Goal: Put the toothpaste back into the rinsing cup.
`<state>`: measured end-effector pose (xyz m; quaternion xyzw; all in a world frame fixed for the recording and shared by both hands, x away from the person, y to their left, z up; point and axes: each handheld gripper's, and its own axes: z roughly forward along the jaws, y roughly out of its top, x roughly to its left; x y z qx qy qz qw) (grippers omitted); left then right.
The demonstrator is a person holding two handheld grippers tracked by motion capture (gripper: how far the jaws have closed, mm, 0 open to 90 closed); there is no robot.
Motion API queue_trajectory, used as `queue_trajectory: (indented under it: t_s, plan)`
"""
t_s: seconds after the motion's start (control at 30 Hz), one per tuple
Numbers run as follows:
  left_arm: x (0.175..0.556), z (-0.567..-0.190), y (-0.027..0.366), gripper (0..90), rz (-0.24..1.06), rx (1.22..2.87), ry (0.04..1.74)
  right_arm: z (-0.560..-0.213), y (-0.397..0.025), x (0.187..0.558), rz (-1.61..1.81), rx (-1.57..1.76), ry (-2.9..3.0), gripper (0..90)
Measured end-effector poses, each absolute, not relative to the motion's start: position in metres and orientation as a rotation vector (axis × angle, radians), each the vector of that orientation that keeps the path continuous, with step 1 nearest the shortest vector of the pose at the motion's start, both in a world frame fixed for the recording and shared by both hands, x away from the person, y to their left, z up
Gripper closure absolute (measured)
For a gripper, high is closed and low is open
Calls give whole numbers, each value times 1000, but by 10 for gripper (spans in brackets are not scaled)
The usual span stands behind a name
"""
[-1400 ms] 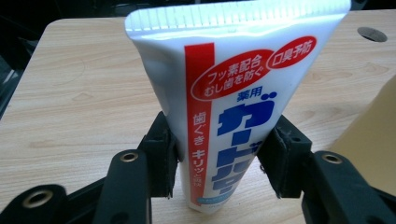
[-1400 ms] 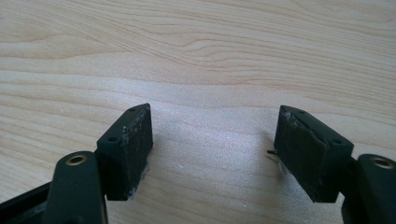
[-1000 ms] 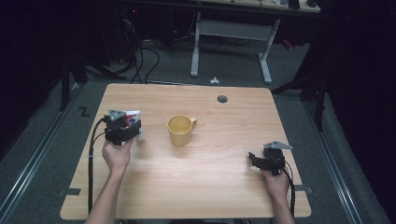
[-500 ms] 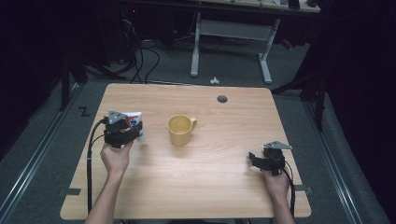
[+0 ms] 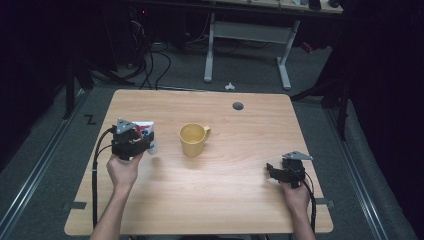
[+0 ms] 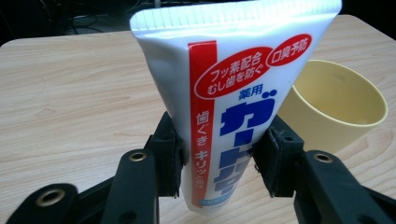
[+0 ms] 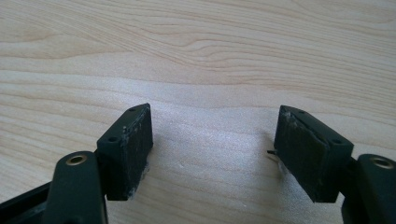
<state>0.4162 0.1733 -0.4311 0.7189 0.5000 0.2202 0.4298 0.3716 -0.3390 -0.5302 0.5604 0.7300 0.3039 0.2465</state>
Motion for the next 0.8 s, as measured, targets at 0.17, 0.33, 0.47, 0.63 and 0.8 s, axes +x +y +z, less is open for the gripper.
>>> queue_trajectory:
  t_s: [0.17,0.33,0.47,0.63,0.8]
  plan:
    - [414,-429,171,567,541,1797,1234,-530,-339,372,828,1528,1992,281]
    - [413,-426,169,570,537,1792,1222,-530,-339,372,828,1527,1993,281]
    - [412,-422,167,572,521,1793,1209,-530,-339,371,828,1526,1993,281]
    - [412,-418,166,574,500,1792,1202,-530,-339,371,828,1523,1995,282]
    - [412,-414,164,578,497,1795,1190,-530,-339,371,829,1523,1996,282]
